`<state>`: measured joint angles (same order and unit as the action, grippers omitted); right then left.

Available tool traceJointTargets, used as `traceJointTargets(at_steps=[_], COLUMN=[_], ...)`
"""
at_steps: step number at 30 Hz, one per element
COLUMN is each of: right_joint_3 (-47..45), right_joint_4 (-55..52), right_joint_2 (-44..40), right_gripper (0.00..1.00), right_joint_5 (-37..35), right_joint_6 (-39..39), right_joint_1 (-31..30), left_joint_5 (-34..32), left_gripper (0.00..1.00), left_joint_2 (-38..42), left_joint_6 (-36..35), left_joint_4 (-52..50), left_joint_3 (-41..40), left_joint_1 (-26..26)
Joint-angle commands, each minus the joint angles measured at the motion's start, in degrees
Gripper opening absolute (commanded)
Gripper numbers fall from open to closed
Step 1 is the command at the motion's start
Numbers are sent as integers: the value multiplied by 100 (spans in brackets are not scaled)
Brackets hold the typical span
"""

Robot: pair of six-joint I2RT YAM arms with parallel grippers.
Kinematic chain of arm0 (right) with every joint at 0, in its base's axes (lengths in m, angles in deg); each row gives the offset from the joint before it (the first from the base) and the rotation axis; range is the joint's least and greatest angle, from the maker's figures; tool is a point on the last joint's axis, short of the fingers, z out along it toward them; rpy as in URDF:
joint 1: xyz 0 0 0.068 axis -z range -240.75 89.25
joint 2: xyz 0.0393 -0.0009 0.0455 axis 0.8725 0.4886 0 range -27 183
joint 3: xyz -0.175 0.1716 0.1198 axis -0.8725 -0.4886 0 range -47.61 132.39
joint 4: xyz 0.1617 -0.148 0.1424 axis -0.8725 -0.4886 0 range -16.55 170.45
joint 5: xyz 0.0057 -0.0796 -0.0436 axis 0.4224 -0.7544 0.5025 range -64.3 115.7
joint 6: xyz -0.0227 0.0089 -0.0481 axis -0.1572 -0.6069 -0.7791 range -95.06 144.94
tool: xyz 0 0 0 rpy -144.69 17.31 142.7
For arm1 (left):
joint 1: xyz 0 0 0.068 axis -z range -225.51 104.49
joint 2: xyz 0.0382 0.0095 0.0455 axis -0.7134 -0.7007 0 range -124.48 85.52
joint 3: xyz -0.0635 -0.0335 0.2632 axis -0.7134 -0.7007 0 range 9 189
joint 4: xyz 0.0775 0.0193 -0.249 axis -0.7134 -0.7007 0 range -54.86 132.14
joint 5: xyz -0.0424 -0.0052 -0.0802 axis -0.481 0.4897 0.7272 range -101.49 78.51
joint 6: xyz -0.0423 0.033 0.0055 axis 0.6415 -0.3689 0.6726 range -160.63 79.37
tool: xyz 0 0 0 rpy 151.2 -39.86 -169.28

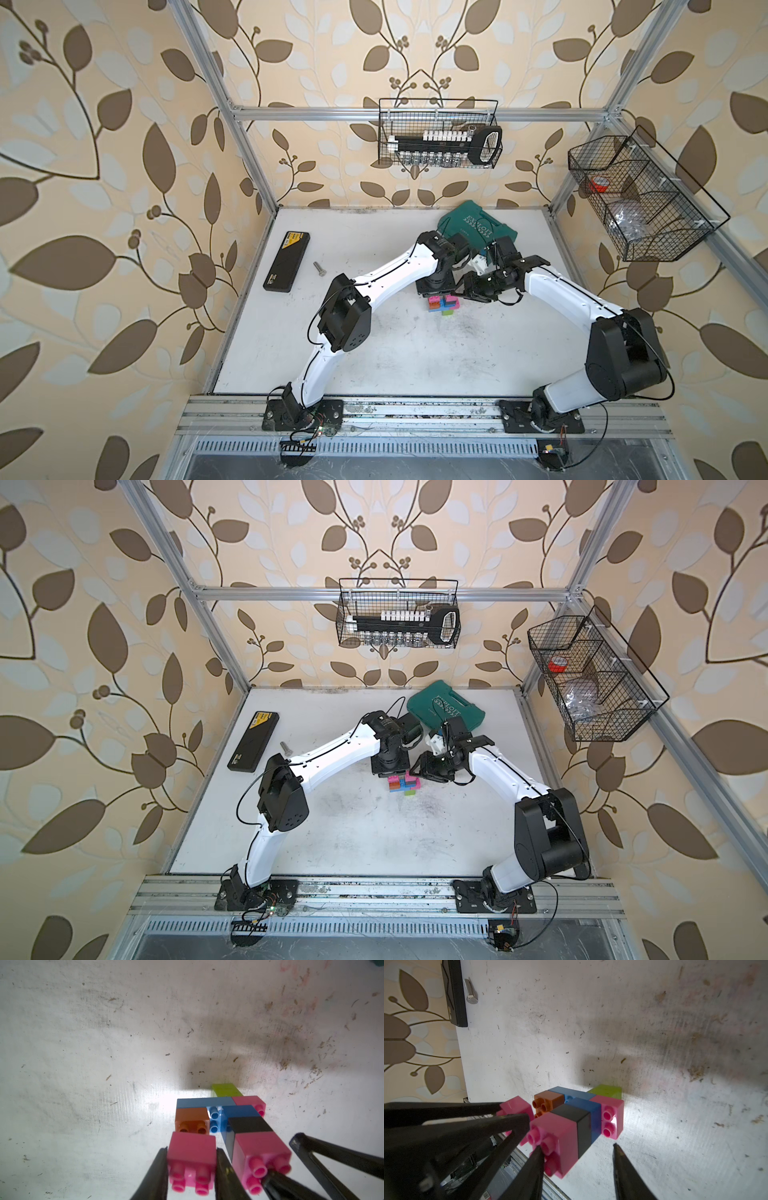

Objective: Assemble the number 4 with lego
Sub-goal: Assemble the lego brick with the lego brick.

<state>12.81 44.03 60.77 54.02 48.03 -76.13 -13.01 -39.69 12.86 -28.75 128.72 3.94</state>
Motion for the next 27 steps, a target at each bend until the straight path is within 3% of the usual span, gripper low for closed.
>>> traceJointTargets(at_steps=[1,27], right_joint_3=[-186,-207], right_joint_4=[-374,-357], right_joint_2=[187,228], right_gripper=[48,47], right_joint_5=[-488,-478], right_joint_6=[-69,-77], right_joint_1=[6,1], left_joint_5=[88,283], left_gripper=[0,0], left_joint_2=[-45,-386], left_joint_6=[-119,-212], left_joint_4=[-223,-197], left_joint_3=[174,302], left_joint_1=[-14,-6])
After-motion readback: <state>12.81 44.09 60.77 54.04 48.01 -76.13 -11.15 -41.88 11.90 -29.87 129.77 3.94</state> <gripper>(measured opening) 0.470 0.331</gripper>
